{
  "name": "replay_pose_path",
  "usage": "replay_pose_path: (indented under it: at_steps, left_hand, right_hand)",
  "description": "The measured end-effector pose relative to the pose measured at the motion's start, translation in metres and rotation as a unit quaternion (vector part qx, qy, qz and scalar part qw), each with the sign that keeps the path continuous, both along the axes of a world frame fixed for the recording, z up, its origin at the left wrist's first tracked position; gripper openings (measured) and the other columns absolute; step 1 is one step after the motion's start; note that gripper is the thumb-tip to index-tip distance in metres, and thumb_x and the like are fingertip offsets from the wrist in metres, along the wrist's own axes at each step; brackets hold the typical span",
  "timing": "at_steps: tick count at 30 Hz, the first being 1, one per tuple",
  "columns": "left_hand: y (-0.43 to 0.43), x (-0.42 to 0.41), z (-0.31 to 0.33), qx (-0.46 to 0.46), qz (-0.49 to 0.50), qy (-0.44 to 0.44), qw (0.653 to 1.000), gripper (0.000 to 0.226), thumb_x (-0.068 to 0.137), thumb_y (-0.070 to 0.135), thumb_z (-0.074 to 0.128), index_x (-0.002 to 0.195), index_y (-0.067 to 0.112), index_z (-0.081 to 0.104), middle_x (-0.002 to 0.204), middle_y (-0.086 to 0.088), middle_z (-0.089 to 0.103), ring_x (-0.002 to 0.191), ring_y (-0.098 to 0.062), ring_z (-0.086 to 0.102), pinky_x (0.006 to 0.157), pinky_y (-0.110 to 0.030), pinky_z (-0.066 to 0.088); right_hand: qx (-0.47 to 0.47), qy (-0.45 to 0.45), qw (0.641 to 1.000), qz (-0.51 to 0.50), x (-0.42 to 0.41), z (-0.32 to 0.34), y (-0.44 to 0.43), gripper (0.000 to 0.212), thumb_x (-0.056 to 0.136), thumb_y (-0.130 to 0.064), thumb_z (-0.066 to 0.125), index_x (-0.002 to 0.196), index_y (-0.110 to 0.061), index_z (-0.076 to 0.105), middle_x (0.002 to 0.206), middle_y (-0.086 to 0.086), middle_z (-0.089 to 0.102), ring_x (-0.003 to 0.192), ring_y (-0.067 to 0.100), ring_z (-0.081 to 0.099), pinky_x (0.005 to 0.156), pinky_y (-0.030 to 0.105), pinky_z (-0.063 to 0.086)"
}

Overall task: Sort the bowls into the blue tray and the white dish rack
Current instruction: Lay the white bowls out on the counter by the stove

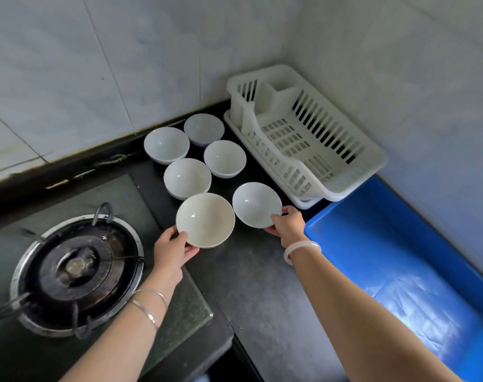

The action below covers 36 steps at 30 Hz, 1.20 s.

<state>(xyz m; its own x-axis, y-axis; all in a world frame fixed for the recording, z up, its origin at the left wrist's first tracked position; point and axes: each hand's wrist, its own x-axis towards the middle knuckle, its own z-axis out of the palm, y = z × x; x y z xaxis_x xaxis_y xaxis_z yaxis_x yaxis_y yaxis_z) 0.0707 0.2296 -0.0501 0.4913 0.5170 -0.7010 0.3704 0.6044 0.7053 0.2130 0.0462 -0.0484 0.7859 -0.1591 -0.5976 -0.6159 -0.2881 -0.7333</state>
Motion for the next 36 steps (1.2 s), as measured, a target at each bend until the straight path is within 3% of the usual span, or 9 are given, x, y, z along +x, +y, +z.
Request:
replay_pose_path:
  at_steps: [7, 10, 15, 19, 25, 30, 33, 36]
  left_hand:
    - [-0.003, 0.005, -0.007, -0.012, 0.009, -0.002, 1.0, 0.035, 0.091, 0.005, 0.05, 0.125, 0.012, 0.053, 0.111, -0.01, 0.058, 0.084, -0.024, 0.064, 0.068, -0.029, 0.053]
    - [-0.006, 0.004, -0.009, -0.016, 0.015, -0.006, 1.0, 0.036, 0.091, 0.004, 0.05, 0.126, 0.012, 0.053, 0.116, -0.01, 0.058, 0.091, -0.028, 0.064, 0.072, -0.031, 0.053]
    - [-0.012, 0.003, -0.009, -0.021, 0.033, -0.028, 0.999, 0.042, 0.091, 0.002, 0.046, 0.13, 0.016, 0.05, 0.12, -0.009, 0.058, 0.092, -0.028, 0.063, 0.075, -0.032, 0.053]
    - [-0.013, 0.003, -0.009, -0.018, 0.045, -0.038, 0.998, 0.044, 0.092, 0.002, 0.045, 0.133, 0.017, 0.05, 0.126, -0.01, 0.057, 0.097, -0.031, 0.062, 0.078, -0.035, 0.052]
    - [-0.015, 0.005, -0.008, -0.014, 0.063, -0.031, 0.997, 0.045, 0.092, 0.002, 0.046, 0.135, 0.016, 0.047, 0.13, -0.01, 0.055, 0.1, -0.033, 0.061, 0.078, -0.036, 0.053]
    - [-0.016, 0.006, -0.007, -0.01, 0.071, -0.033, 0.997, 0.037, 0.091, 0.003, 0.048, 0.127, 0.013, 0.051, 0.121, -0.008, 0.057, 0.093, -0.029, 0.063, 0.072, -0.034, 0.053]
    - [-0.016, 0.006, -0.009, -0.003, 0.076, -0.033, 0.997, 0.034, 0.091, 0.003, 0.049, 0.124, 0.011, 0.052, 0.12, -0.009, 0.059, 0.097, -0.03, 0.063, 0.07, -0.033, 0.052]
    - [-0.018, 0.004, -0.011, 0.01, 0.069, -0.034, 0.997, 0.034, 0.091, 0.004, 0.05, 0.125, 0.01, 0.052, 0.124, -0.011, 0.058, 0.102, -0.03, 0.061, 0.075, -0.035, 0.052]
  right_hand:
    - [0.016, 0.012, 1.0, -0.019, 0.004, -0.01, 0.003, 0.029, 0.087, -0.004, 0.059, 0.113, -0.015, 0.052, 0.12, 0.011, 0.053, 0.105, 0.03, 0.061, 0.048, 0.024, 0.056]
    - [0.035, 0.019, 0.999, -0.033, 0.005, -0.013, 0.001, 0.028, 0.088, -0.004, 0.058, 0.112, -0.015, 0.051, 0.119, 0.009, 0.052, 0.106, 0.03, 0.061, 0.045, 0.021, 0.055]
    - [0.101, 0.045, 0.991, -0.076, 0.004, -0.018, 0.0, 0.035, 0.092, -0.008, 0.056, 0.126, -0.01, 0.051, 0.123, 0.012, 0.055, 0.1, 0.028, 0.063, 0.049, 0.024, 0.057]
    - [0.135, 0.035, 0.986, -0.087, 0.005, -0.02, 0.006, 0.033, 0.093, -0.007, 0.054, 0.126, -0.008, 0.054, 0.125, 0.014, 0.056, 0.093, 0.026, 0.063, 0.052, 0.025, 0.057]
    - [0.158, 0.041, 0.982, -0.095, 0.009, -0.017, 0.015, 0.033, 0.094, -0.005, 0.051, 0.127, -0.008, 0.053, 0.128, 0.015, 0.055, 0.105, 0.032, 0.062, 0.052, 0.026, 0.057]
    - [0.172, 0.046, 0.98, -0.092, 0.012, -0.017, 0.019, 0.035, 0.095, -0.005, 0.049, 0.13, -0.008, 0.051, 0.13, 0.014, 0.054, 0.105, 0.029, 0.06, 0.055, 0.027, 0.056]
    - [0.197, 0.049, 0.975, -0.094, 0.01, -0.017, 0.018, 0.035, 0.096, -0.006, 0.048, 0.131, -0.007, 0.05, 0.131, 0.015, 0.054, 0.111, 0.031, 0.058, 0.064, 0.029, 0.056]
    - [0.222, 0.058, 0.97, -0.076, 0.005, -0.014, 0.014, 0.036, 0.097, -0.012, 0.047, 0.133, -0.011, 0.048, 0.13, 0.016, 0.055, 0.105, 0.028, 0.06, 0.075, 0.033, 0.054]
